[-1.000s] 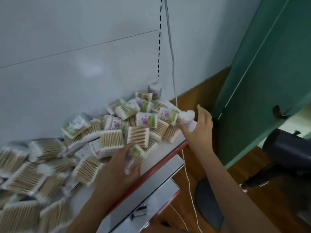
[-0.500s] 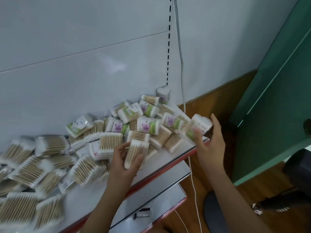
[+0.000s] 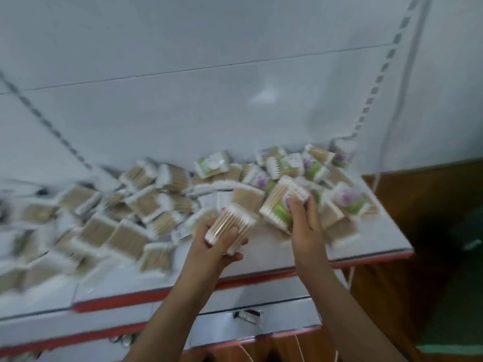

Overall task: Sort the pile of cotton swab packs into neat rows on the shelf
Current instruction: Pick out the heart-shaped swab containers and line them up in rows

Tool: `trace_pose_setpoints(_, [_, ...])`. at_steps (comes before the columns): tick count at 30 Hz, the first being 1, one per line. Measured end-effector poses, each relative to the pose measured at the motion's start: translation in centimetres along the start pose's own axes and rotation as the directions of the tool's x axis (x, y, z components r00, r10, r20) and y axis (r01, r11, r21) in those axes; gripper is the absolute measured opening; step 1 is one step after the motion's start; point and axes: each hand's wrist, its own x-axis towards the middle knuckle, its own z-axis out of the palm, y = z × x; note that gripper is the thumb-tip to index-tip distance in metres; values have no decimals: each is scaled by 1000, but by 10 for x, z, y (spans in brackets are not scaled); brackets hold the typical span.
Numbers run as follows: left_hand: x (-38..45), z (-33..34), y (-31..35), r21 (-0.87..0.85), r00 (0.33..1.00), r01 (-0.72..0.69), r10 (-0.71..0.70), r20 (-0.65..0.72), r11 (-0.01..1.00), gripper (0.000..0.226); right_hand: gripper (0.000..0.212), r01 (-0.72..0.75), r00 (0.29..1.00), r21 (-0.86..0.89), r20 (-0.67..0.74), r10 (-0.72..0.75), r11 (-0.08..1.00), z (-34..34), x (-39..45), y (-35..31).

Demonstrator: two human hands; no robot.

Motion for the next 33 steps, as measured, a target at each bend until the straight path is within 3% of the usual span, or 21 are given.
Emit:
trace_pose_setpoints(6, [-37, -95, 19, -119, 986, -72, 53, -156, 990, 48, 28, -171, 963, 39, 219, 159, 984, 101, -16, 14])
trace_pose_setpoints(13, [-100, -234, 39, -364, 969, -122, 31, -246, 923, 59, 42, -209, 873, -11, 448, 192, 978, 254, -92, 33])
trace_pose_setpoints(19, [-162, -384, 60, -219, 899, -246, 138, -415, 944, 57, 66, -173, 797, -110, 569, 205, 979, 403, -172, 69])
trace_pose_setpoints(23, [-196, -469, 76, -137, 826, -278, 164, -539, 951, 57, 45, -163, 748, -127, 631, 206, 978, 488, -224, 87])
trace_pose_setpoints(27, [-213, -539, 86, -90, 763, -272, 158, -627, 958, 38, 51, -160, 699, -155, 679, 223, 975, 564, -254, 104])
trace_pose_setpoints(33, [-205, -645, 109, -57, 670, -279, 152, -727, 959, 29, 40, -139, 664, -153, 718, 207, 978, 686, -272, 140])
